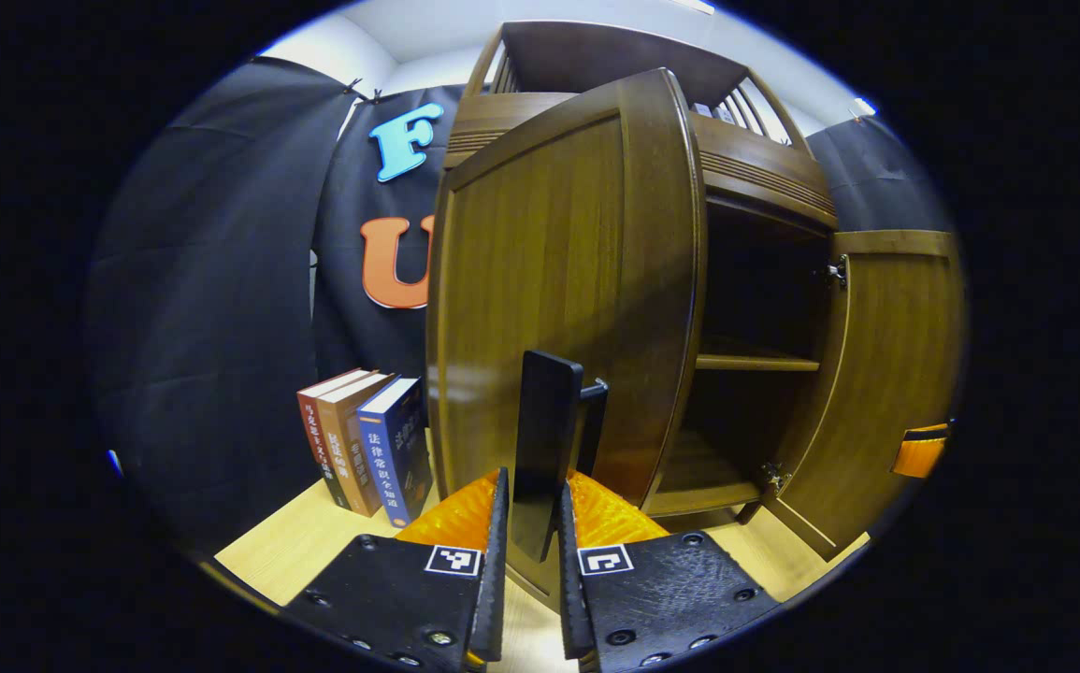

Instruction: Open the right door of the double-door shoe cabinet with the right hand, and open the left door with the left hand.

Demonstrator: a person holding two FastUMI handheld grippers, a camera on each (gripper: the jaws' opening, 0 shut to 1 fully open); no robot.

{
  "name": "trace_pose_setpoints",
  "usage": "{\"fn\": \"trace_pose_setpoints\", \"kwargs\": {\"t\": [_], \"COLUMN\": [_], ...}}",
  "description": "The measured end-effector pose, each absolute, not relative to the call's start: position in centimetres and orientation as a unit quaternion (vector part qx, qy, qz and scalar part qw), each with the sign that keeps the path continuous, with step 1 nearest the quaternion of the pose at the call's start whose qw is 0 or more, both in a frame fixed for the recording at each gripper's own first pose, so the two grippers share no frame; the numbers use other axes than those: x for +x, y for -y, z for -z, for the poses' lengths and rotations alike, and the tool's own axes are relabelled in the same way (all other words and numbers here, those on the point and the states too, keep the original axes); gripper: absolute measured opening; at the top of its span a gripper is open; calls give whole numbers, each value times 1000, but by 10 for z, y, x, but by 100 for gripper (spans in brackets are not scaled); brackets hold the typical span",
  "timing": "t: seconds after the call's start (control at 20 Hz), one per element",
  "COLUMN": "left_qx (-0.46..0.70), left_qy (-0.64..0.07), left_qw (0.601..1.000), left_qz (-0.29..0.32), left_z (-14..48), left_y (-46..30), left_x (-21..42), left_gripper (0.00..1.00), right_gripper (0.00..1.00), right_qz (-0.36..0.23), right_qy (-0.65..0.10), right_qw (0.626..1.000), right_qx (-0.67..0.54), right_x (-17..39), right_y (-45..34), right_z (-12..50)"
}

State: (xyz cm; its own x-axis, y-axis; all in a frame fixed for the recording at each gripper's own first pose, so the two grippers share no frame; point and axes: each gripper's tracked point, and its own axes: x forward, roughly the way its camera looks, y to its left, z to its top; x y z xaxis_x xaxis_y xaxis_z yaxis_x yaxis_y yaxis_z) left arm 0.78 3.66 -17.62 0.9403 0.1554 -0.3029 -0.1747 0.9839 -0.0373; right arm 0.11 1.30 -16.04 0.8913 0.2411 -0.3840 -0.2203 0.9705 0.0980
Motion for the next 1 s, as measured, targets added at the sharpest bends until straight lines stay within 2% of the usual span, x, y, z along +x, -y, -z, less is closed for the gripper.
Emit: {"fn": "trace_pose_setpoints", "kwargs": {"t": [0.4,0.6,0.7,0.75,0.8,0.85,0.9,0.95,1.0], "left_qx": [-30,-31,-31,-33,-33,-32,-27,-27,-30], "left_qy": [-153,-151,-152,-151,-150,-149,-151,-153,-154], "left_qw": [981,982,981,981,981,981,981,980,979], "left_qz": [-113,-107,-114,-116,-119,-119,-123,-126,-129], "left_z": [176,174,174,174,172,172,174,175,174], "left_y": [-82,-95,-109,-114,-119,-124,-133,-141,-148], "left_x": [-18,-25,-30,-33,-36,-38,-41,-45,-48], "left_gripper": [23,23,23,32,23,22,32,16,16], "right_gripper": [54,54,56,54,54,54,54,54,54], "right_qz": [-121,-117,-118,-118,-119,-119,-120,-120,-121], "right_qy": [-204,-209,-208,-209,-209,-209,-209,-209,-210], "right_qw": [971,971,971,971,971,971,970,970,970], "right_qx": [23,16,13,12,12,11,11,11,11], "right_x": [4,3,3,8,9,9,10,12,13], "right_y": [-24,-28,-32,-33,-35,-38,-41,-44,-48], "right_z": [163,164,164,159,159,159,160,160,159]}}
